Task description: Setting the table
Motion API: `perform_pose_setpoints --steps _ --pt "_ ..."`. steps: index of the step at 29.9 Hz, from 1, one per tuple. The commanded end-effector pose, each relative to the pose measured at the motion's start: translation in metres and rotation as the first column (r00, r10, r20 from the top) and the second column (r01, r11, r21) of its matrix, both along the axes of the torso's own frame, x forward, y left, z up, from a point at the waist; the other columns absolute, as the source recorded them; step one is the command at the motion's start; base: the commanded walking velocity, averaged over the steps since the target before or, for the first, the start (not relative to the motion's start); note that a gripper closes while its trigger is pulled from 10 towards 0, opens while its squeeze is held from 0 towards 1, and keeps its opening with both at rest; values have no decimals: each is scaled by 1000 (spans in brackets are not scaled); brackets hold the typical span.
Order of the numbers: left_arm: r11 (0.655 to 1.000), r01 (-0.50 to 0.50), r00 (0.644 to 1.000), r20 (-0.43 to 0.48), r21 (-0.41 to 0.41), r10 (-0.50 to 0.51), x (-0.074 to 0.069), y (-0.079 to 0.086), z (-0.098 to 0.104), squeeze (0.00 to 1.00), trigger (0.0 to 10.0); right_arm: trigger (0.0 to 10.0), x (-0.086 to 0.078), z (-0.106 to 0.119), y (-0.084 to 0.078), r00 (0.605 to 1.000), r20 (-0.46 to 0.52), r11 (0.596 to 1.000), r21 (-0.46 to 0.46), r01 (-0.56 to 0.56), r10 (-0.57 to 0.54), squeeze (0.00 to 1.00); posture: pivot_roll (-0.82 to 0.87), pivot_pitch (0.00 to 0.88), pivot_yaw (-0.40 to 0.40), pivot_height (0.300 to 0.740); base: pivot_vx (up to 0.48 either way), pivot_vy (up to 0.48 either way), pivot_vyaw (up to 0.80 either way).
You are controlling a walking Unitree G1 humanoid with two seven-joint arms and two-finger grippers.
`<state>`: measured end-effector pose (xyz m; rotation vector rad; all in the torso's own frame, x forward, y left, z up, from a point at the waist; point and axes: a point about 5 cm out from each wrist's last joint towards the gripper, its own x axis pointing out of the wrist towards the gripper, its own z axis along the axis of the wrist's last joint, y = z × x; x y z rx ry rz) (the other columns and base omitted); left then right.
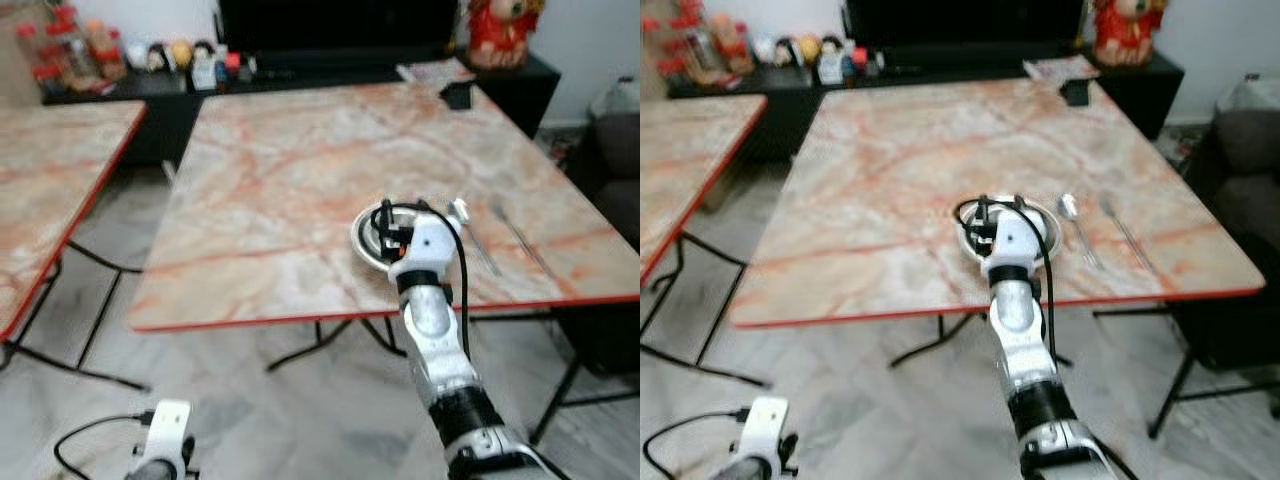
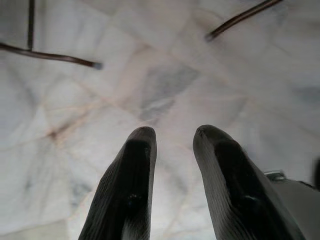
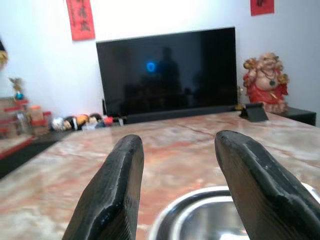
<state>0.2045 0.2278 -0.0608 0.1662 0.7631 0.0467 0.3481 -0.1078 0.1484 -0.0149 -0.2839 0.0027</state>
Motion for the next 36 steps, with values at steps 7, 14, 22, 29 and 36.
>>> perform_pose_setpoints --steps 7,14,22,29,36 --pt "1000 -2 1000 -14 -1 2 -6 -4 -4 0 10000 10000 -4 -2 -2 1000 1 1000 -25 -9 9 0 0 59 29 740 0 480 0" --pt "1000 3 1000 -16 -1 -3 -7 -6 -5 0 10000 10000 -10 -23 -2 997 -70 997 -63 -37 32 0 8 36 14 740 0 480 0" --pt "1000 4 1000 -12 5 -4 -6 -5 -5 0 10000 10000 -16 -42 -11 991 -133 996 -83 -19 8 0 11 28 11 740 0 480 0" --pt "1000 -2 1000 -3 7 2 -2 -5 -2 0 10000 10000 -20 -62 -15 980 -200 994 -105 -22 1 0 19 13 17 740 0 480 0" --pt "1000 -13 1000 -2 13 13 -2 -1 -2 0 10000 10000 -30 -87 -23 956 -292 992 -125 -13 -24 0 27 10 16 740 0 480 0"
